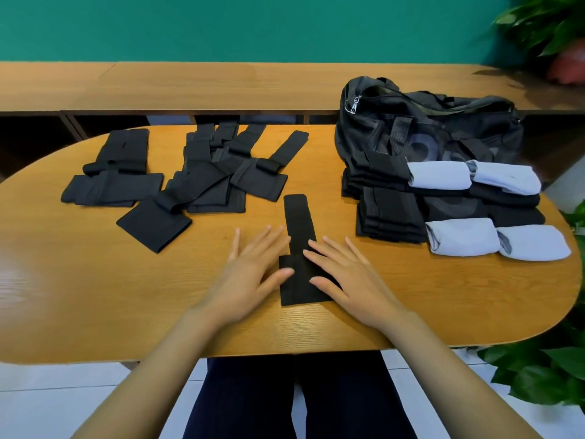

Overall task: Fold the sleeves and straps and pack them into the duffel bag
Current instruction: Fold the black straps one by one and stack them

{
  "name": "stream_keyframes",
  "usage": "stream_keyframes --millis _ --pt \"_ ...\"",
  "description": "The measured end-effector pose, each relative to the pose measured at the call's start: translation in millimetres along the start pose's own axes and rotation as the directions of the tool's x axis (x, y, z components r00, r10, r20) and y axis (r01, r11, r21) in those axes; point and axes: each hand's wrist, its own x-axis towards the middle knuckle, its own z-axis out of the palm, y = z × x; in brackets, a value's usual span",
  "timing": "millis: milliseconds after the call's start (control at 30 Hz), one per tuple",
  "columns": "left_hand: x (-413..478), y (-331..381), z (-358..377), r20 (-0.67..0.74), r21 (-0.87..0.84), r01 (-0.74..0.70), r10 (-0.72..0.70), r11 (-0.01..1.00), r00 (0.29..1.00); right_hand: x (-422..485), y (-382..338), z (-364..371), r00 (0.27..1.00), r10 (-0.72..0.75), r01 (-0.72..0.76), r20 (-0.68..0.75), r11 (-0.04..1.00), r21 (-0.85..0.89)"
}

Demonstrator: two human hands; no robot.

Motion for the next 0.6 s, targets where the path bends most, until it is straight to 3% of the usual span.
stream_keyframes --millis 200,367,600 --pt "-17.5 9.1 14.6 0.068 0.002 -0.094 0.094 0.996 0.993 -14.7 5.8 5.0 0.995 -0.023 0.021 -0.098 0.999 -0.027" --pt "-18.3 9.2 18.0 -0.020 -0.044 -0.008 0.007 0.999 1.000 -19.5 2.6 6.4 0.974 0.032 -0.029 -0.225 0.999 0.014" --pt "-19.1 7.3 19.5 -0.041 -0.050 -0.006 0.004 0.999 0.999 -19.8 3.9 7.7 0.982 -0.030 0.023 -0.186 0.999 -0.041"
